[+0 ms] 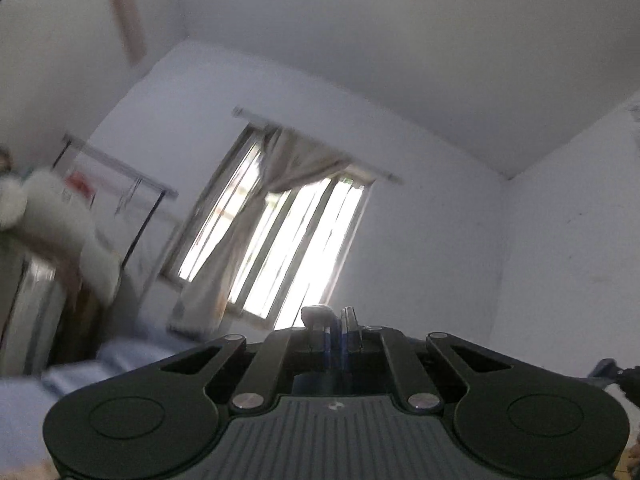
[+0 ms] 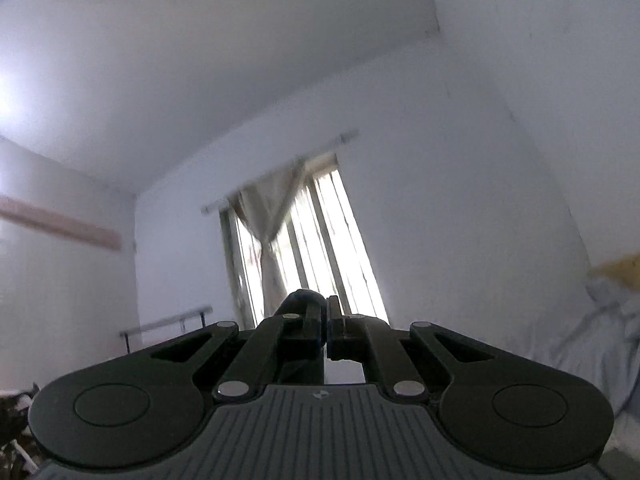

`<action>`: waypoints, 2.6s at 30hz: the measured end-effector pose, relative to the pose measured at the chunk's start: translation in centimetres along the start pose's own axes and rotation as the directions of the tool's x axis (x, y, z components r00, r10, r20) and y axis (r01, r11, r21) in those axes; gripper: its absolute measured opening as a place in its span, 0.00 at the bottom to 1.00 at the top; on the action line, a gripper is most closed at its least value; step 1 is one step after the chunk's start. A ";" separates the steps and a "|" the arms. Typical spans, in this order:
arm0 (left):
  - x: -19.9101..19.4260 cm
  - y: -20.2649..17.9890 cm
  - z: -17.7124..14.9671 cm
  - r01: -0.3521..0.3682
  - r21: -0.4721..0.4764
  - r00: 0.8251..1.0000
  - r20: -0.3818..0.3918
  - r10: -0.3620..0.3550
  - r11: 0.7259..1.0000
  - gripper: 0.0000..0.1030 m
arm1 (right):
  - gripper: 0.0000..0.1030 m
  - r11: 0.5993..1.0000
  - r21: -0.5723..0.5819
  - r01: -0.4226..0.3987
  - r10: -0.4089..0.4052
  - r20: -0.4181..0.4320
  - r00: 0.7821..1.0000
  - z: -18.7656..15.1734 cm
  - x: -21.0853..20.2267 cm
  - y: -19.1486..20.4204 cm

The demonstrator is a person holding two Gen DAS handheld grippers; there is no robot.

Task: Fold clothes
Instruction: 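Lift the shirt up off the bed with both grippers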

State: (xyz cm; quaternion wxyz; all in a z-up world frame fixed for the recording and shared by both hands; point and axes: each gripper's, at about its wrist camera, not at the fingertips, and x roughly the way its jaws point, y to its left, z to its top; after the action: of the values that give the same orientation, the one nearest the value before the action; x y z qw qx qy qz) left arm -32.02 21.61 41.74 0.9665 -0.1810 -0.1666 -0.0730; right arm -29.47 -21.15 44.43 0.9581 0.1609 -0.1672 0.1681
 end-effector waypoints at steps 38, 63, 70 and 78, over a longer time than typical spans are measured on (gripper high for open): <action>6.5 -2.2 -0.9 0.055 0.065 0.987 -0.156 -0.045 0.996 0.02 | 0.01 0.982 0.040 0.184 -0.182 -0.062 0.981 -2.7 -4.1 -0.6; 3.1 5.9 -23.7 -0.075 0.049 0.853 -0.515 0.090 0.996 0.02 | 0.39 0.963 -0.182 0.198 -0.257 -0.839 0.480 -31.2 -6.9 -16.8; 3.7 5.8 -24.4 -0.070 0.056 0.856 -0.509 0.088 0.996 0.02 | 0.41 0.730 -0.487 -0.479 -0.189 -0.818 0.543 -32.8 -10.1 -7.8; 3.5 5.4 -25.3 -0.056 0.029 0.854 -0.516 0.063 0.998 0.02 | 0.40 0.275 -0.487 -0.829 -0.168 -0.873 0.457 -36.7 -11.6 -3.5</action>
State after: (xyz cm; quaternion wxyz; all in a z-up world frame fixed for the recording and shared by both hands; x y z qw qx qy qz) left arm -20.19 16.83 18.93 0.9787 -0.1537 0.1037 -0.0877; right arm -28.66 -14.04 6.50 0.7499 -0.5369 0.1946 0.3338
